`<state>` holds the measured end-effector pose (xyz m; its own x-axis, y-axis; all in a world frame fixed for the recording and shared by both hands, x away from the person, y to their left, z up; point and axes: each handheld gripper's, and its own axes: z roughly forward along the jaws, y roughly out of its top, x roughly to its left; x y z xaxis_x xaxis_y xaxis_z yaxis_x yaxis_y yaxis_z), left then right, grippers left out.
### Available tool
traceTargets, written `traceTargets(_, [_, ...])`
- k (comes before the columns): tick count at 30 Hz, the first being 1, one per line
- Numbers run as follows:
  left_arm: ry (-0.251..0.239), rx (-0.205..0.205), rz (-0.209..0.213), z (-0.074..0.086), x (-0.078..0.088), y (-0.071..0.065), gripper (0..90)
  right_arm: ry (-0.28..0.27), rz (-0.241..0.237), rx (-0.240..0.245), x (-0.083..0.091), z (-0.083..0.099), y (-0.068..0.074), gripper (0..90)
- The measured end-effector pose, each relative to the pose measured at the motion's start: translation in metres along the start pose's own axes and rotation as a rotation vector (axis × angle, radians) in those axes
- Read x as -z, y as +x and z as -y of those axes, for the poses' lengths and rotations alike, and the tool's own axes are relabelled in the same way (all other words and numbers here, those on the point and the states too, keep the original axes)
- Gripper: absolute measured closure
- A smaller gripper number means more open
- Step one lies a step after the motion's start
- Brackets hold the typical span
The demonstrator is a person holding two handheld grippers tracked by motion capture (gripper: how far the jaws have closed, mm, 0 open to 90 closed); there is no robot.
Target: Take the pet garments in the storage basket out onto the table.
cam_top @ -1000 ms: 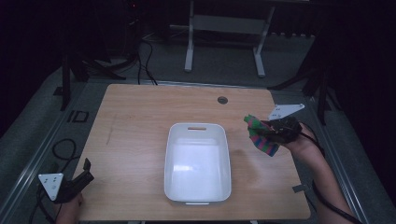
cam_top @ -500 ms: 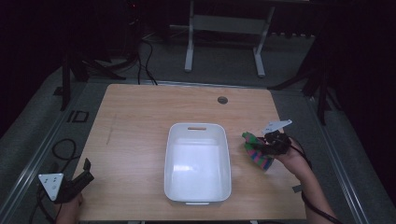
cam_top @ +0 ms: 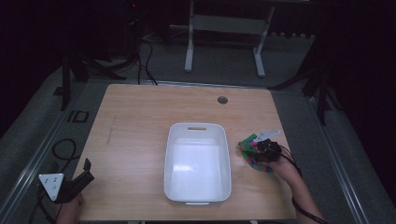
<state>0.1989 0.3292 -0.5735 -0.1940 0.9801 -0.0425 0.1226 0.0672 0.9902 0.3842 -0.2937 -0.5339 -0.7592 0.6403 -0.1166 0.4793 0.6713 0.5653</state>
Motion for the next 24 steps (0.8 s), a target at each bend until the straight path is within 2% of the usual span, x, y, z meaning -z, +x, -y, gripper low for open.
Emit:
traceTargets(1, [-0.001,0.000,0.000,0.000,0.000,0.000,1.9,0.009,0.010,0.016,0.000,-0.001,0.003,57.9])
traceTargets(2, [-0.001,0.001,-0.001,0.000,0.000,0.000,1.9,0.009,0.010,0.016,0.000,-0.001,0.003,57.9])
traceTargets(3, [-0.001,0.001,0.000,0.000,0.000,0.000,1.8,0.010,0.012,0.023,-0.001,-0.002,0.005,51.9])
traceTargets(7, [-0.001,0.002,0.000,0.000,0.000,0.000,1.9,0.016,0.013,0.025,-0.001,-0.004,0.007,46.9])
traceTargets(8, [-0.002,0.002,-0.001,0.000,0.000,0.000,1.8,0.007,0.003,0.019,0.004,-0.007,0.007,41.0])
traceTargets(9, [-0.002,0.003,-0.001,0.000,0.000,0.000,1.8,0.007,0.003,0.019,0.004,-0.007,0.007,41.0])
traceTargets(12, [0.002,0.003,-0.002,0.000,0.000,0.000,1.9,-0.036,-0.001,0.011,0.015,-0.012,0.008,31.0])
traceTargets(13, [0.001,0.003,-0.003,0.000,0.000,0.000,1.8,-0.067,-0.011,-0.011,0.025,-0.015,0.007,26.4])
traceTargets(16, [-0.001,0.005,-0.002,0.000,0.000,0.001,1.9,-0.099,-0.024,-0.035,0.034,-0.016,0.006,22.7])
traceTargets(18, [-0.001,0.004,-0.002,0.000,0.000,0.000,1.8,-0.139,-0.039,-0.082,0.044,-0.015,0.006,18.8])
traceTargets(21, [-0.001,0.004,-0.001,0.000,0.000,0.000,1.8,-0.184,-0.042,-0.122,0.054,-0.009,0.008,10.3])
traceTargets(24, [-0.002,0.005,-0.001,0.000,0.001,0.001,1.8,-0.211,-0.018,-0.163,0.059,-0.001,0.011,10.3])
